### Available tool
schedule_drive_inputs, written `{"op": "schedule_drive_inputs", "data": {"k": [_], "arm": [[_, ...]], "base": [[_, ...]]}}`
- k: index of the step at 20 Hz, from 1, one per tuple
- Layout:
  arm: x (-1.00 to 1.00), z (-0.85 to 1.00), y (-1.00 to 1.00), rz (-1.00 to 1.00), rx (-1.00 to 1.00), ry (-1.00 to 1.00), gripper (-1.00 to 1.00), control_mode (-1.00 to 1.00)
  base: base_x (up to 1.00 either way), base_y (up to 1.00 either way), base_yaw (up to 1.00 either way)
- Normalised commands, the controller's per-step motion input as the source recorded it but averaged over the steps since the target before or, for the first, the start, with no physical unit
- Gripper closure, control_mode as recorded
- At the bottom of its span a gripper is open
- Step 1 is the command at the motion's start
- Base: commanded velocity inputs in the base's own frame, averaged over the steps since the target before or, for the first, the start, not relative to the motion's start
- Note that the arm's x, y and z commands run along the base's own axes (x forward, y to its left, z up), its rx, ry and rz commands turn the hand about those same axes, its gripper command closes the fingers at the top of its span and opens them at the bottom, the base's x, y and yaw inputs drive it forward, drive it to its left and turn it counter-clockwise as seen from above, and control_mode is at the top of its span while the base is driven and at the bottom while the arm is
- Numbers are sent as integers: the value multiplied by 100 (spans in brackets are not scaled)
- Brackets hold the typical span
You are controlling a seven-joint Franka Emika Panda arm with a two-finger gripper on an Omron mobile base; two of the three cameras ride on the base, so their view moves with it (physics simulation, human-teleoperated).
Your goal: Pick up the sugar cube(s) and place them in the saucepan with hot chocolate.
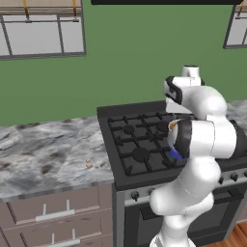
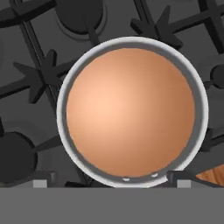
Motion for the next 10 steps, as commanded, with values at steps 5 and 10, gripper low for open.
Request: {"op": "schedule_drive_inputs", "data": {"k": [5, 10], "arm": [[-57, 43, 86, 6, 0, -6, -100, -100], [-53, 38, 96, 9, 0, -2, -100, -100]], "base": [[0, 0, 0], [0, 0, 0]]}}
